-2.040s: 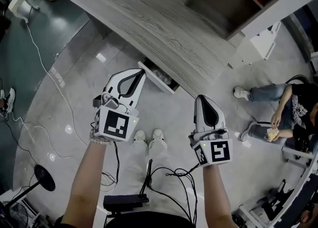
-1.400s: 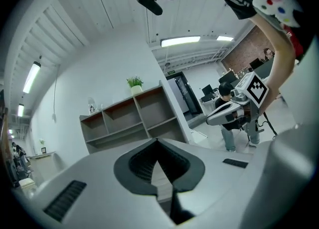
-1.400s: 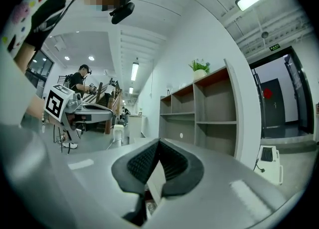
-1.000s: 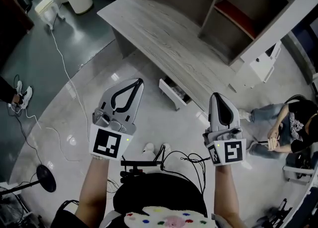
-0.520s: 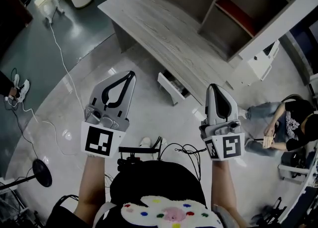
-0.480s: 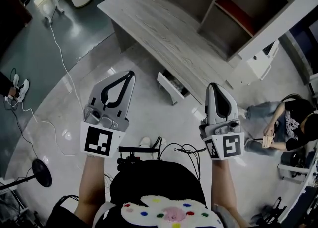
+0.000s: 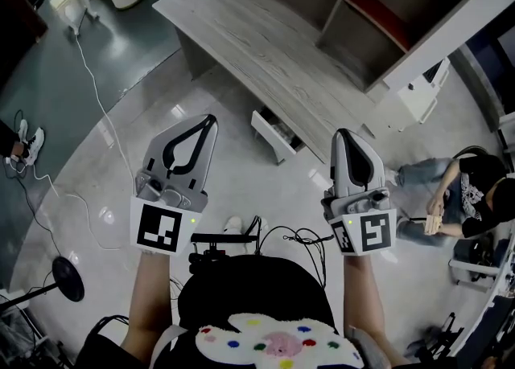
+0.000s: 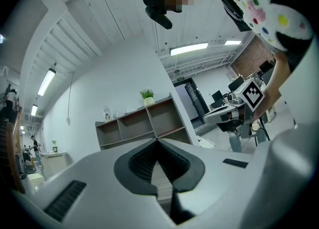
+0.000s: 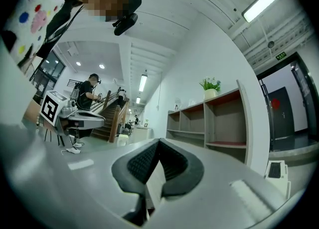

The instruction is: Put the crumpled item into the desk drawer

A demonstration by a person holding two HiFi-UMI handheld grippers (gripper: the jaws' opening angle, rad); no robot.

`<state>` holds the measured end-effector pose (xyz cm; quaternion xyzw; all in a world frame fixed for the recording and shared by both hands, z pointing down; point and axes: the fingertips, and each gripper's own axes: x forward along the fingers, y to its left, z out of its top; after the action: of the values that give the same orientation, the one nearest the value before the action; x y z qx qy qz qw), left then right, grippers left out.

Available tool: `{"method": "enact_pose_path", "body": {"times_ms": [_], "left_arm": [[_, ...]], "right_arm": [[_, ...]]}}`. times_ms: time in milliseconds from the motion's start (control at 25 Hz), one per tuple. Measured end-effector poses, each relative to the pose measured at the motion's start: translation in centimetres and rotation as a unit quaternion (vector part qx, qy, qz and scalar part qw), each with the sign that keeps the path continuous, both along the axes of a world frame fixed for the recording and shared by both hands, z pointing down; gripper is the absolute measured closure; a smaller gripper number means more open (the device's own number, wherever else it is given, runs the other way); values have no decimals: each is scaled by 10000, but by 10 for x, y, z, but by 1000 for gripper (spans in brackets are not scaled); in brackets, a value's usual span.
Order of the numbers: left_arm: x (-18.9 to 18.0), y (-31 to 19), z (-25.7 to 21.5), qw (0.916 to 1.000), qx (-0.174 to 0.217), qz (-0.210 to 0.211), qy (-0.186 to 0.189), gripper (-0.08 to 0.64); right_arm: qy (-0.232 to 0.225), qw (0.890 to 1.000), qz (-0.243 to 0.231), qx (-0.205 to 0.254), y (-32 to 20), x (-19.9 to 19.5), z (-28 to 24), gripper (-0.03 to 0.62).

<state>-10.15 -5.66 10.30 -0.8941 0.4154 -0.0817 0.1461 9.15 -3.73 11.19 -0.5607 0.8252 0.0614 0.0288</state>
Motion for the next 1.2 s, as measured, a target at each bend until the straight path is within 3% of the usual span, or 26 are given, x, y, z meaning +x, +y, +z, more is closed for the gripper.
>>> {"method": "enact_pose_path", "body": {"times_ms": [1200], "left_arm": [[-2,5,10,9998,-98,42,-150,554]], "right_arm": [[140,9998,-108,-114,1,-13,7,583]]}}
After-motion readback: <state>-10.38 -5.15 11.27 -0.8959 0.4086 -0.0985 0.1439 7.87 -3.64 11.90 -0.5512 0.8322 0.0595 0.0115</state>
